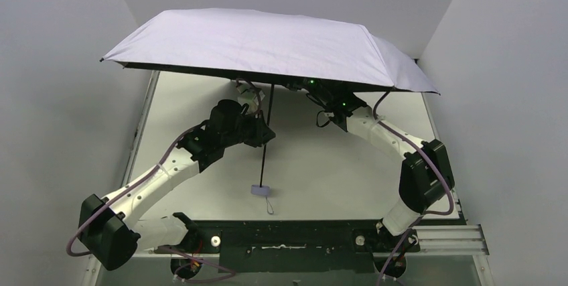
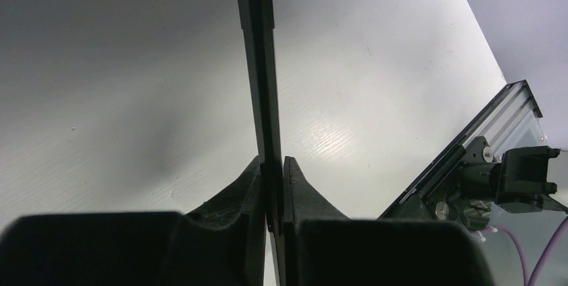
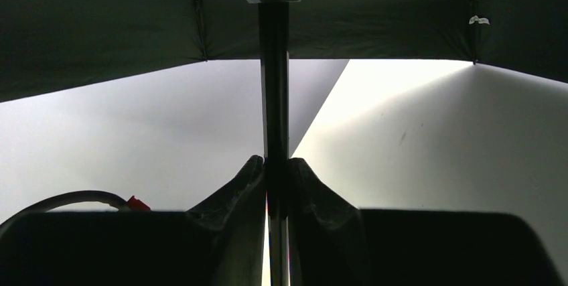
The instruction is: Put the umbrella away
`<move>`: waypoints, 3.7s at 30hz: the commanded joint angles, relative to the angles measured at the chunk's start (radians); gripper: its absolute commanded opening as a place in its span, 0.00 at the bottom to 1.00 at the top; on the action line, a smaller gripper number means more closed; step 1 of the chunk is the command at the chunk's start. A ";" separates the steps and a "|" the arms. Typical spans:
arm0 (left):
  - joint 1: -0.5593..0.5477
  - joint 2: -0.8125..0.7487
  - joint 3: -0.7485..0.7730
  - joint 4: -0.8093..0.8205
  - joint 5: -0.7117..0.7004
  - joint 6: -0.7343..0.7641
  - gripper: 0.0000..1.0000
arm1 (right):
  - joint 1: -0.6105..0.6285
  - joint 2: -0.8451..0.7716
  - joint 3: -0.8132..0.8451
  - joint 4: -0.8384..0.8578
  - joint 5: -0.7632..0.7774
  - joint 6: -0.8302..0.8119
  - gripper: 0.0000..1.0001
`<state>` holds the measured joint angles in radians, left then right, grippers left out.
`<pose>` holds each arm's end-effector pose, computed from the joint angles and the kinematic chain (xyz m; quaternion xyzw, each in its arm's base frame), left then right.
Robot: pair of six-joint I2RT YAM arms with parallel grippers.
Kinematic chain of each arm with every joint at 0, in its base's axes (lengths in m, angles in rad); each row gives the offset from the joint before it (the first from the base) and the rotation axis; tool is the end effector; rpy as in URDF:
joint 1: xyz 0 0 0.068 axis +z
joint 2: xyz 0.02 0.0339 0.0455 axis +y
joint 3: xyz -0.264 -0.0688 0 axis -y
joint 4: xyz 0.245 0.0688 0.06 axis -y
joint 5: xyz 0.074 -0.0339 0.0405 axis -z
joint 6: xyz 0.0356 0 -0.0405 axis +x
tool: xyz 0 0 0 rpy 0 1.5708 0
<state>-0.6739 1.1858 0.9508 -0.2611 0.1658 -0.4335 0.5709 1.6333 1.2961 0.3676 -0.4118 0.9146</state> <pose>0.2066 -0.1725 0.3075 0.1447 0.8449 -0.3287 0.3965 0.3239 0.2250 0.3558 -0.0280 0.6966 0.5800 0.4213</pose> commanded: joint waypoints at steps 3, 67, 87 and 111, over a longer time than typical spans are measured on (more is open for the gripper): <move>-0.019 -0.085 0.046 -0.022 0.029 0.067 0.00 | -0.006 -0.003 0.063 0.248 -0.096 0.140 0.00; -0.028 -0.026 0.285 0.028 -0.071 0.090 0.00 | 0.047 -0.440 -0.519 -0.176 0.636 -0.601 0.79; -0.155 0.022 0.215 -0.009 -0.233 0.131 0.00 | -0.007 -0.614 -0.466 -0.216 0.451 -0.125 0.92; -0.212 0.076 0.174 0.015 -0.229 0.127 0.00 | -0.134 -0.377 -0.184 0.039 0.270 0.158 0.90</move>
<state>-0.8757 1.2518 1.1343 -0.2207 -0.0692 -0.3389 0.4702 1.2285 1.0138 0.3042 -0.1978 1.0481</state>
